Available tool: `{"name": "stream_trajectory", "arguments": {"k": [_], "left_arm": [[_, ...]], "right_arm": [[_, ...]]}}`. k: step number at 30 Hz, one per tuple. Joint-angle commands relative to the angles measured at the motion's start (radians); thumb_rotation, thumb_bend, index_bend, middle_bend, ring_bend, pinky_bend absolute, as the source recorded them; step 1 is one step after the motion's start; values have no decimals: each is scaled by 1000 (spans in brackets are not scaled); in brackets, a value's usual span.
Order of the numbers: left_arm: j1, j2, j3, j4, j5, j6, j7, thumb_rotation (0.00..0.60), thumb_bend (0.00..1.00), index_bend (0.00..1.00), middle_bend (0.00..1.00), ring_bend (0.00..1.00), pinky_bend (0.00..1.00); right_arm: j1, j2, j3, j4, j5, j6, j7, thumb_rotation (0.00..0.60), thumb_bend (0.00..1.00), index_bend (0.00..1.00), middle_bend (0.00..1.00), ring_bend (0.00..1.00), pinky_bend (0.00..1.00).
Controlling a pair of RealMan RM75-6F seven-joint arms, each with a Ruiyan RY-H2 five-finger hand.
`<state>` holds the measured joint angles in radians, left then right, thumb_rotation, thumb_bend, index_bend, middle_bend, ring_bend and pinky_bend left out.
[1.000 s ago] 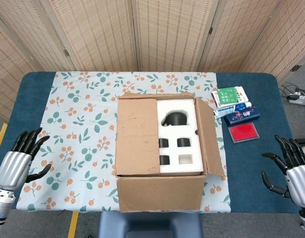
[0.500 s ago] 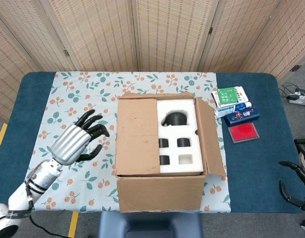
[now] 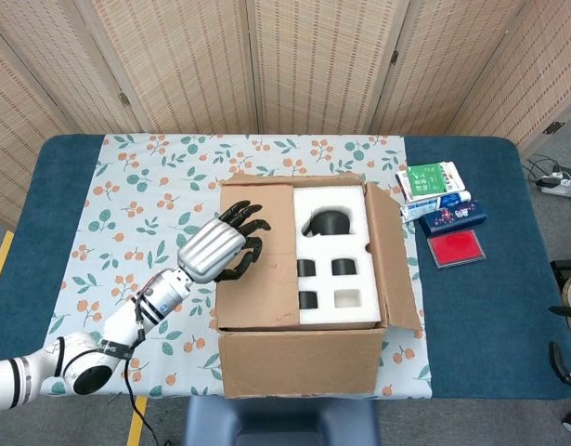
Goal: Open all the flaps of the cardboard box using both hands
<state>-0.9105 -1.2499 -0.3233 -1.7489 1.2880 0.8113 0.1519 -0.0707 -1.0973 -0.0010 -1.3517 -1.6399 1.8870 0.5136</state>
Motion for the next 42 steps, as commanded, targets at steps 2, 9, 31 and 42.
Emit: {"name": "stream_trajectory", "arguments": {"k": [2, 9, 31, 42], "left_arm": [[-40, -34, -5, 54, -42, -29, -15, 600, 695, 595, 232, 0, 0], [-54, -37, 3, 69, -117, 5, 55, 600, 838, 649, 232, 0, 0], [-32, 60, 37, -94, -348, 144, 270, 600, 579, 786, 272, 0, 0], [-67, 70, 59, -131, -481, 121, 300, 600, 539, 659, 146, 0, 0]], "right_arm": [[-13, -1, 9, 17, 22, -7, 25, 280, 534, 311, 0, 0, 0], [-16, 0, 15, 37, 24, -29, 63, 280, 534, 311, 0, 0, 0], [-10, -5, 22, 21, -1, -65, 32, 279, 534, 311, 0, 0, 0], [-3, -8, 26, 14, -5, -86, 22, 281, 535, 311, 0, 0, 1]]}}
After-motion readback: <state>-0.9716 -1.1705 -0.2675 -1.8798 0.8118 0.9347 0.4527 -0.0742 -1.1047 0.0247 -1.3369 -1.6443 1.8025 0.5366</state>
